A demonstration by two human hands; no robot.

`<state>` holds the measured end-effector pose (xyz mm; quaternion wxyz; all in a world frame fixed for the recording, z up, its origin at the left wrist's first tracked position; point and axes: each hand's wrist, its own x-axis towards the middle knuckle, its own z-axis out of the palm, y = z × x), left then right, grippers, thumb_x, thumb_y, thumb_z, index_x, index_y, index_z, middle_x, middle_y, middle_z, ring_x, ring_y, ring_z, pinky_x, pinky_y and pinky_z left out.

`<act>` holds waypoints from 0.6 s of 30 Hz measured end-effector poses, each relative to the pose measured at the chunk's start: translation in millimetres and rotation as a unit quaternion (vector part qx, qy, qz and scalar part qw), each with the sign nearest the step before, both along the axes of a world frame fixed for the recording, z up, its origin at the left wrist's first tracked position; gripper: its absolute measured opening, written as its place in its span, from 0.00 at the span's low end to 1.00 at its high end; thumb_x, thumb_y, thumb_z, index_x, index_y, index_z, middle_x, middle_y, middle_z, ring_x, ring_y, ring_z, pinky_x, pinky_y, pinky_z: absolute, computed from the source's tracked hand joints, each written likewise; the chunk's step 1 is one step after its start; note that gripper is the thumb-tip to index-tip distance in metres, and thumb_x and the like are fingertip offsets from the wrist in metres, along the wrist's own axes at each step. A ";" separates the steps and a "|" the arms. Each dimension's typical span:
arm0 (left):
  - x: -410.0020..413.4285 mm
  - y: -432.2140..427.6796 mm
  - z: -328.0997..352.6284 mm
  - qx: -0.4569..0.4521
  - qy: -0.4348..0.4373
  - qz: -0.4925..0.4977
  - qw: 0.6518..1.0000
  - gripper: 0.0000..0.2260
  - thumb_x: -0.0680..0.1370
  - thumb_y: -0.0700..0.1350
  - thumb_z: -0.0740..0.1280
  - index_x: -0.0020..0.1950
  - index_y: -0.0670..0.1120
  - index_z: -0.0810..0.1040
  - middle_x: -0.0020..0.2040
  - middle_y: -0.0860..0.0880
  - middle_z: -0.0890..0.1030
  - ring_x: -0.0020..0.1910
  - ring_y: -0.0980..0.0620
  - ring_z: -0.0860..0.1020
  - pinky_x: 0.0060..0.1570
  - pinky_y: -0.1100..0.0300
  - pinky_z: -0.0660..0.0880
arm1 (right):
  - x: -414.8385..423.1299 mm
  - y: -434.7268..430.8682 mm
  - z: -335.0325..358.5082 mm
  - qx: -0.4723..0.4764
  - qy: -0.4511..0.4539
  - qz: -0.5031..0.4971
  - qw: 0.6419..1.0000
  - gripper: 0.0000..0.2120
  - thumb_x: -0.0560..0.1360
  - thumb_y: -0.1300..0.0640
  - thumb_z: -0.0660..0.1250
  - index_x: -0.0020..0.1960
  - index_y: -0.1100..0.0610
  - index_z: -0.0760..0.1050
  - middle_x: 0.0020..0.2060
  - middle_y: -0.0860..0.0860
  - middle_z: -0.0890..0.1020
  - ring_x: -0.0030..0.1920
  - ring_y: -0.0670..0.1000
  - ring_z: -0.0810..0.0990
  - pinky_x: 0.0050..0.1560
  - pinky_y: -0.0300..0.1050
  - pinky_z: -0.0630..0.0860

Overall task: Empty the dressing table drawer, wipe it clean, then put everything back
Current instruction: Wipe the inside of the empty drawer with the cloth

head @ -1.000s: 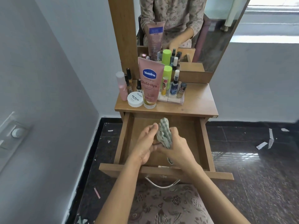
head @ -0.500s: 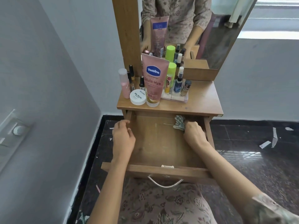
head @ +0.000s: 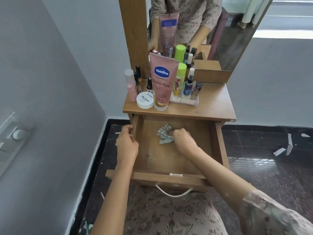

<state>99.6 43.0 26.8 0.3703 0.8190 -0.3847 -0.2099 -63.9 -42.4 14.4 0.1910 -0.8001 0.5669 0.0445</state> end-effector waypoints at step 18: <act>-0.4 -1.3 -5.9 0.013 -0.041 -0.035 0.998 0.19 0.77 0.30 0.60 0.67 0.42 0.70 0.66 0.44 0.73 0.57 0.52 0.74 0.55 0.66 0.67 | -19.0 -9.8 -14.6 0.002 0.016 0.065 0.998 0.22 0.75 0.67 0.57 0.64 0.52 0.76 0.53 0.60 0.81 0.53 0.63 0.80 0.55 0.49 0.76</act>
